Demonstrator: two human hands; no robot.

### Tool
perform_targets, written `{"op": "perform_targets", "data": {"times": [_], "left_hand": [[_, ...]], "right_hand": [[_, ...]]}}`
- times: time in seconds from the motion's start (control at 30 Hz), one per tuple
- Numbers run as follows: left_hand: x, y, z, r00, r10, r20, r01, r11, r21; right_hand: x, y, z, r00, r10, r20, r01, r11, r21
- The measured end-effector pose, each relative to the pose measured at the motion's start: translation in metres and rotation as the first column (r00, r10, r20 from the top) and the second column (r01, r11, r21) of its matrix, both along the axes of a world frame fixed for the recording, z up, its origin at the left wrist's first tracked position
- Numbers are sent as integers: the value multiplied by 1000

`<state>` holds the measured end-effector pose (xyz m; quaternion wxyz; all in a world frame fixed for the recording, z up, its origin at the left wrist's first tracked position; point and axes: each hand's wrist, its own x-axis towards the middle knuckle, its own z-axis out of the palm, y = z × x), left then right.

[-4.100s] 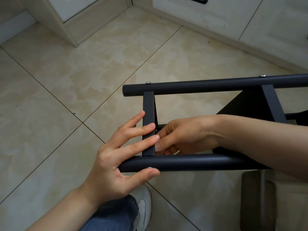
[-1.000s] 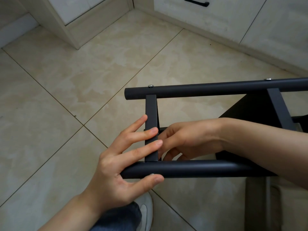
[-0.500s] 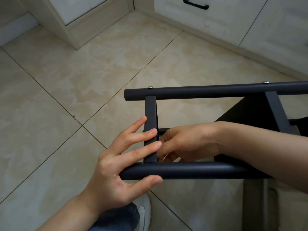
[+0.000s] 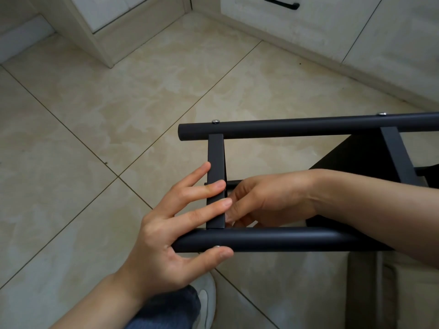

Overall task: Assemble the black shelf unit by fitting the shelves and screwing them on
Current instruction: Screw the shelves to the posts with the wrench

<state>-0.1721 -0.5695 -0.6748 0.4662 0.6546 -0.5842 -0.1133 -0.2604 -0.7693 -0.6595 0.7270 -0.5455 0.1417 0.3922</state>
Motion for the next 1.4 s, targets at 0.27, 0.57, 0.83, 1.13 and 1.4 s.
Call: {"op": "perform_targets", "data": {"times": [0.27,0.57,0.83,1.13,1.4], "left_hand": [[-1,1,1,1000,6,-4,-6,1000,3],[-1,0,1,1000,0,-3,0,1000,8],[0,1,0,1000,-6,1,6,1000,6],[-1,0,1,1000,-1,-5,1,1000,12],[0,1,-4,1000,-2,-7,2,1000,-14]], "right_hand": [[-1,1,-3,999,-24,-29,24,1000,7],[0,2,-2,999,-16,-33,17,999,28],[1,2,-4,999,-34,-40,34,999,-14],[2,2,-2,1000,-10,-9,10,1000,-6],[3,5,-1,1000,-13,1,13,993,-116]]}}
